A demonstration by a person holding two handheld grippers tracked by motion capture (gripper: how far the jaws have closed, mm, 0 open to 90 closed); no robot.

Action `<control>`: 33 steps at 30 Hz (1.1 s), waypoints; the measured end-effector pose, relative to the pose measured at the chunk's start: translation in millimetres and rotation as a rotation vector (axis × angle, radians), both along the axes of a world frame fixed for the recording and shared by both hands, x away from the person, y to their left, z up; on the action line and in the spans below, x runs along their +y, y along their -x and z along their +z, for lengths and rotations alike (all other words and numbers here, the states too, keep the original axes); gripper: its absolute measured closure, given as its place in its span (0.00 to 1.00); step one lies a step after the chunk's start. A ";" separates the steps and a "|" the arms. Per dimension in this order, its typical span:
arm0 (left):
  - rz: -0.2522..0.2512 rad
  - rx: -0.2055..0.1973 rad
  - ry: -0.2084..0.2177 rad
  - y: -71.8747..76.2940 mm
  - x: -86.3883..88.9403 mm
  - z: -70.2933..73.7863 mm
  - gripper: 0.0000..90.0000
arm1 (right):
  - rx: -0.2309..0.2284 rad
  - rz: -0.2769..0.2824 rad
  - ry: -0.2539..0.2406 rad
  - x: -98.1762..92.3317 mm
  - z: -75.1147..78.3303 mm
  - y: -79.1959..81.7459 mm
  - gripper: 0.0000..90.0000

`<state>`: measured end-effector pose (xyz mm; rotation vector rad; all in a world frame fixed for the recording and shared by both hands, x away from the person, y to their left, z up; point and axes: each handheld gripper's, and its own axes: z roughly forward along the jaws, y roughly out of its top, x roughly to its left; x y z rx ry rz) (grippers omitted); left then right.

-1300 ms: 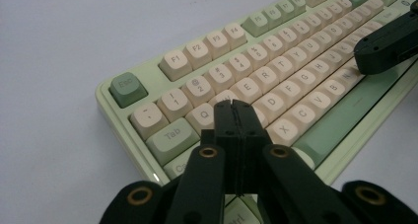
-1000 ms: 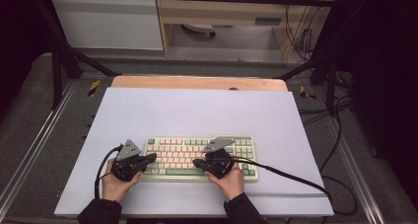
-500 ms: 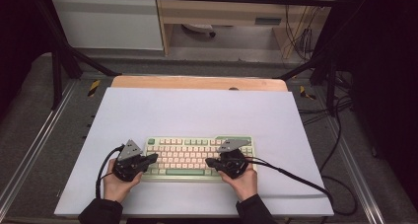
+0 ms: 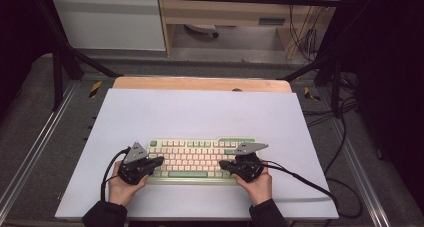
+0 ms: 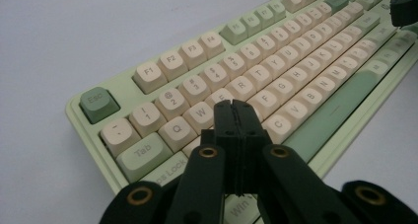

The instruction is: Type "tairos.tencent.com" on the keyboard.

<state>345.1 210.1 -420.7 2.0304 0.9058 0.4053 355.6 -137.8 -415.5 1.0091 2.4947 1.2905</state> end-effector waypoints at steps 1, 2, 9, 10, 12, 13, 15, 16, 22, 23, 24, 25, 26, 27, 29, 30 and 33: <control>-0.002 0.001 0.000 0.0 -1.3 -0.2 1.00 | 0.001 -0.003 -0.001 -2.0 0.0 0.6 1.00; -0.004 0.001 -0.001 0.0 -2.8 -0.5 1.00 | 0.001 -0.006 -0.005 -3.8 -0.3 1.0 1.00; -0.030 0.014 -0.015 -0.8 -14.1 -4.6 1.00 | 0.004 -0.019 -0.013 -12.7 -2.4 4.3 1.00; -0.033 0.016 -0.020 -1.1 -15.5 -5.3 1.00 | 0.004 -0.020 -0.016 -13.7 -2.8 4.4 1.00; -0.039 0.018 -0.022 -1.4 -18.5 -6.2 1.00 | 0.004 -0.022 -0.018 -15.5 -3.2 4.4 1.00; -0.042 0.019 -0.024 -1.4 -20.2 -6.7 1.00 | 0.006 -0.023 -0.019 -16.3 -3.1 4.4 1.00; -0.050 0.021 -0.027 -1.5 -23.6 -7.7 1.00 | 0.008 -0.025 -0.021 -16.5 -2.9 4.7 1.00; -0.054 0.022 -0.030 -1.7 -25.2 -8.2 1.00 | 0.007 -0.025 -0.020 -16.6 -3.0 4.8 1.00; -0.071 0.029 -0.038 -2.2 -32.9 -11.0 1.00 | 0.003 -0.027 -0.022 -17.7 -2.6 5.2 1.00; -0.071 0.028 -0.039 -2.1 -33.8 -11.2 1.00 | 0.004 -0.028 -0.024 -18.1 -2.6 5.3 1.00; -0.074 0.027 -0.040 -2.0 -34.3 -11.4 1.00 | 0.004 -0.029 -0.023 -18.6 -2.5 5.4 1.00; -0.075 0.028 -0.039 -1.9 -34.6 -11.6 1.00 | 0.004 -0.030 -0.024 -18.9 -2.6 5.5 1.00; -0.076 0.027 -0.041 -1.8 -34.8 -11.6 1.00 | 0.005 -0.031 -0.024 -19.0 -2.7 5.5 1.00; -0.077 0.026 -0.041 -1.6 -34.8 -11.6 1.00 | 0.004 -0.031 -0.025 -19.1 -2.7 5.6 1.00; -0.078 0.025 -0.042 -1.6 -35.1 -11.9 1.00 | 0.004 -0.030 -0.026 -19.0 -2.6 5.6 1.00; -0.078 0.025 -0.043 -1.6 -35.2 -12.1 1.00 | 0.004 -0.030 -0.026 -18.9 -2.6 5.6 1.00; -0.078 0.024 -0.043 -1.4 -35.3 -12.3 1.00 | 0.005 -0.030 -0.023 -19.0 -3.0 5.5 1.00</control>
